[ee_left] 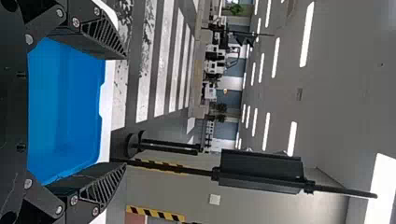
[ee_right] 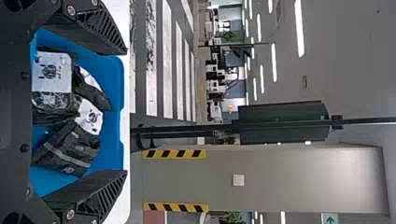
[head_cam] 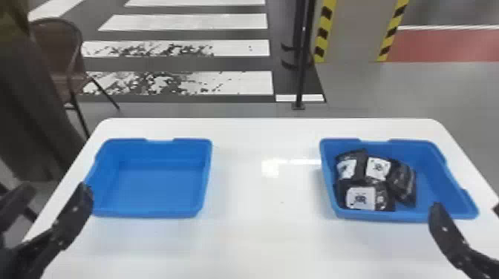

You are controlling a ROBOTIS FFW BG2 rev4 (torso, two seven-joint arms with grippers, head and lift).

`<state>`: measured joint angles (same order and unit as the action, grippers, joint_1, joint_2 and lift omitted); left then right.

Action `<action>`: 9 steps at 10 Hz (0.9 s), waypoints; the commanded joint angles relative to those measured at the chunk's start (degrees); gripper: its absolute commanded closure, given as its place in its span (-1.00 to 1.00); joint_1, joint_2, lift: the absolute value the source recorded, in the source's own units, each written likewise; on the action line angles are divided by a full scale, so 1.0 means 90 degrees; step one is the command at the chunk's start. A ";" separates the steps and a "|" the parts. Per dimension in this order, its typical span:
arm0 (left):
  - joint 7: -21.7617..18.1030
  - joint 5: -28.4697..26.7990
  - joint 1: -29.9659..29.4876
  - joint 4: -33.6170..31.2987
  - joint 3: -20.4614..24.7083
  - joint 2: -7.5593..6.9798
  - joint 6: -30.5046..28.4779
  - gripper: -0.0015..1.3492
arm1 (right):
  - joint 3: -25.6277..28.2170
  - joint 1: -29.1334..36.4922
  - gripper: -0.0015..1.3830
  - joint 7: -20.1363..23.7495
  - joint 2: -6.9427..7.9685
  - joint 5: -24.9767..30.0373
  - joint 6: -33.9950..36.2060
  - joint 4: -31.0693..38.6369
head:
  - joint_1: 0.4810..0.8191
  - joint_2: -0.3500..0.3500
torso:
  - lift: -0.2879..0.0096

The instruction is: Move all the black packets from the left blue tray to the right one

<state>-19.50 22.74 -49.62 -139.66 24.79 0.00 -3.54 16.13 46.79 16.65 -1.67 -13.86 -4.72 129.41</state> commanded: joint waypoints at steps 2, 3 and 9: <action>0.0194 -0.0483 -0.0736 0.0010 -0.0228 0.0017 0.0535 -0.64 | -0.0002 0.1098 -0.83 -0.0092 0.0192 0.0296 -0.0461 0.0551 | 0.27 0.15 | -0.01; 0.0242 -0.0585 -0.0736 0.0135 -0.0241 0.0017 0.0441 -0.64 | -0.0002 0.1223 -0.83 -0.0102 0.0192 0.0296 -0.0476 0.0551 | 0.27 0.16 | -0.01; 0.0272 -0.0572 -0.0486 0.0228 -0.0723 0.0017 0.0019 -0.64 | -0.0028 0.1129 -0.83 -0.0092 0.0192 0.0321 -0.0461 0.0504 | 0.27 0.04 | -0.01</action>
<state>-17.05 17.60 -54.01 -137.60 18.13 0.00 -3.30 15.95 56.95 15.82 0.00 -10.85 -8.86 133.84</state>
